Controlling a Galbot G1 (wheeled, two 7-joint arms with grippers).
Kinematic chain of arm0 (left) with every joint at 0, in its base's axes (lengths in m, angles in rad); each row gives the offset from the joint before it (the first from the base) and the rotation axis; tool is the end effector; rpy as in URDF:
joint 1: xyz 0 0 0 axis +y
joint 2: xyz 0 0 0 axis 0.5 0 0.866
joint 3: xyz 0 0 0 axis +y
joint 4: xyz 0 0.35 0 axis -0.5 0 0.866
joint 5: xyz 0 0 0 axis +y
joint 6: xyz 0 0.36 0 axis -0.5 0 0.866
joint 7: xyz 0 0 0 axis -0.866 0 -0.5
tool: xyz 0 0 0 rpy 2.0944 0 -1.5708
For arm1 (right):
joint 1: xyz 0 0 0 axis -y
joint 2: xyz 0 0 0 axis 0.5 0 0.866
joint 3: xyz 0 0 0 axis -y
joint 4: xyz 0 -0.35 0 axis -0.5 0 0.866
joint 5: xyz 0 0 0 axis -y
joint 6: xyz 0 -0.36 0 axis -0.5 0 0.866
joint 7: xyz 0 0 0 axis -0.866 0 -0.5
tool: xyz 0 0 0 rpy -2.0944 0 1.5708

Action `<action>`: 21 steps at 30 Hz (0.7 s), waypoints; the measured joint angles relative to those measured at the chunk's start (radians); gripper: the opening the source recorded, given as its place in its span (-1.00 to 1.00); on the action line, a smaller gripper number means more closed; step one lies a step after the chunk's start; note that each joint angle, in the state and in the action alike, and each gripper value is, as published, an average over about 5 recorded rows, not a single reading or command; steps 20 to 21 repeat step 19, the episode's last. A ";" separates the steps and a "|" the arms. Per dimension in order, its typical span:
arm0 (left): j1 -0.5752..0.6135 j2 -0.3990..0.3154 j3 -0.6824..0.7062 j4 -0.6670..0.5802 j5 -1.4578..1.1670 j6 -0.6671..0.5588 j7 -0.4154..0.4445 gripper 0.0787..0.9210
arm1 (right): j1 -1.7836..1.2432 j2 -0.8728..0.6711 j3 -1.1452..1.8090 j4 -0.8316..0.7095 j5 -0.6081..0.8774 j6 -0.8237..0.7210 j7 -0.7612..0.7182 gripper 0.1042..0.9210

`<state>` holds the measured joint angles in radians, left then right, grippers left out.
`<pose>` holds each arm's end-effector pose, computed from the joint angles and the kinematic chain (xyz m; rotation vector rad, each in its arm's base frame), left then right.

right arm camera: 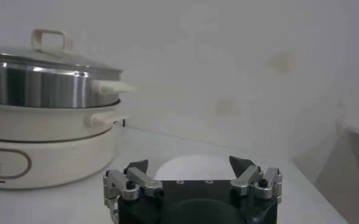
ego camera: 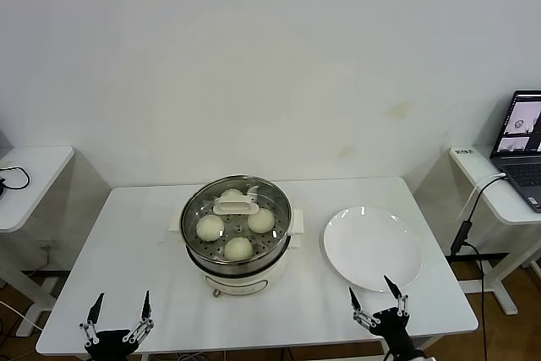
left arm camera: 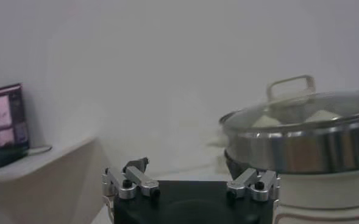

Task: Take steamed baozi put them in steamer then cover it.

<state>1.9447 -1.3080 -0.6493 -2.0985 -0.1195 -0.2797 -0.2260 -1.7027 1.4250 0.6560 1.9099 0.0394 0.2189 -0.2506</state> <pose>0.0730 0.0815 -0.3365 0.2269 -3.0662 -0.2478 0.1319 -0.0778 -0.3806 0.3245 -3.0112 0.2201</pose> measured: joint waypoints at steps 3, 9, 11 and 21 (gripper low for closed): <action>0.003 -0.008 -0.002 0.000 -0.015 -0.005 0.004 0.77 | -0.002 0.002 -0.007 0.003 0.001 -0.003 0.002 0.76; 0.001 -0.018 -0.010 0.004 -0.034 -0.005 0.013 0.77 | -0.003 0.001 -0.019 0.008 0.005 -0.009 0.004 0.76; 0.000 -0.018 -0.014 0.008 -0.038 -0.004 0.017 0.77 | -0.004 0.001 -0.022 0.010 0.005 -0.012 0.004 0.76; -0.004 -0.019 -0.015 0.020 -0.048 -0.007 0.029 0.77 | -0.009 0.002 -0.030 0.010 0.005 -0.014 0.005 0.76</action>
